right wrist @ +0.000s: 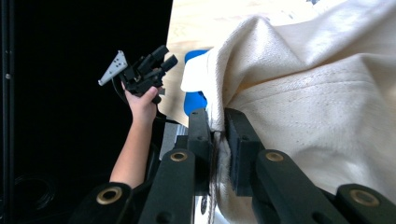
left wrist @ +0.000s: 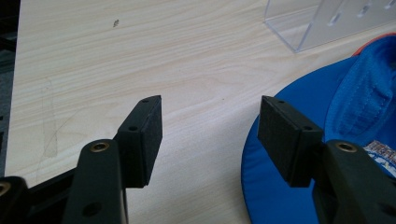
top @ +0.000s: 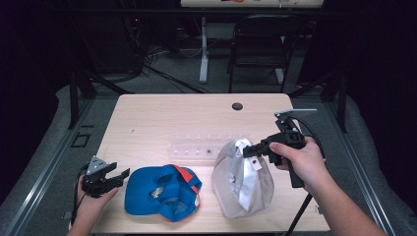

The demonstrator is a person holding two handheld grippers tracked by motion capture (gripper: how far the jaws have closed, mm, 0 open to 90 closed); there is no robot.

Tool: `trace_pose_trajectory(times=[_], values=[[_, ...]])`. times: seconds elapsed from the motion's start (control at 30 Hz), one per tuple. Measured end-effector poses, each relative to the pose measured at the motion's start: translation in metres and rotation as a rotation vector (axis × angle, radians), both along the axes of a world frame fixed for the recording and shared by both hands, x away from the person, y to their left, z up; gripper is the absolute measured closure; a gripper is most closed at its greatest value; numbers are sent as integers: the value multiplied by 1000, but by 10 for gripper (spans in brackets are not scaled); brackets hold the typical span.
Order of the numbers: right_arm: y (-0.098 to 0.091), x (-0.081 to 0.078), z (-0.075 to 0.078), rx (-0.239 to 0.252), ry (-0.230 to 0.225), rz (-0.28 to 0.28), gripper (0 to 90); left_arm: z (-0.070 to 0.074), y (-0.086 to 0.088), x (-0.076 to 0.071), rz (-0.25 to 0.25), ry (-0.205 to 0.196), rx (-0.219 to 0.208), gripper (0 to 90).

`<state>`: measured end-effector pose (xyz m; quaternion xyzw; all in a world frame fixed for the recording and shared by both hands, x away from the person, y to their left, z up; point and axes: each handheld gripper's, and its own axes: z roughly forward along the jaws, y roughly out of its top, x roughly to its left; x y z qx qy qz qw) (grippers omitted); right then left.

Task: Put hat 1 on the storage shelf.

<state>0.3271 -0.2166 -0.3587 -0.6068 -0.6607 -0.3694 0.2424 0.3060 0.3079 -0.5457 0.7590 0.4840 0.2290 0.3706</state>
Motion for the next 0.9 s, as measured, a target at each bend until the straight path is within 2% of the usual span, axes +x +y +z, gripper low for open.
trace_pose_trajectory(times=[0.23, 0.27, 0.37, 0.4, 0.47, 0.57, 0.63, 0.73, 0.83, 0.9], values=[[-10, 0, 13, -6, -41, -35, 815, 1, -2, -1, 2, -17, -12, 401], [-13, 0, 15, 2, -43, -53, 815, 2, -4, -1, -1, -14, -10, 399], [-14, 2, 17, 17, -47, -62, 815, 3, -6, -2, -4, -23, -14, 395], [-15, 4, 17, 33, -51, -68, 815, 4, -8, -3, -9, -19, -12, 392], [-14, 6, 18, 51, -52, -73, 815, 5, -10, -3, -12, -37, -19, 389], [-11, 11, 20, 87, -55, -81, 815, 7, -11, -4, -25, -34, -22, 385], [-9, 14, 23, 109, -62, -79, 815, 8, -13, -5, -21, -48, -30, 386], [-5, 18, 29, 124, -78, -89, 815, 9, -14, -5, -17, -67, -47, 388], [-4, 21, 33, 130, -86, -88, 815, 12, -15, -6, -21, -59, -50, 388], [-3, 24, 37, 135, -90, -91, 815, 13, -15, -6, -28, -70, -63, 392]])
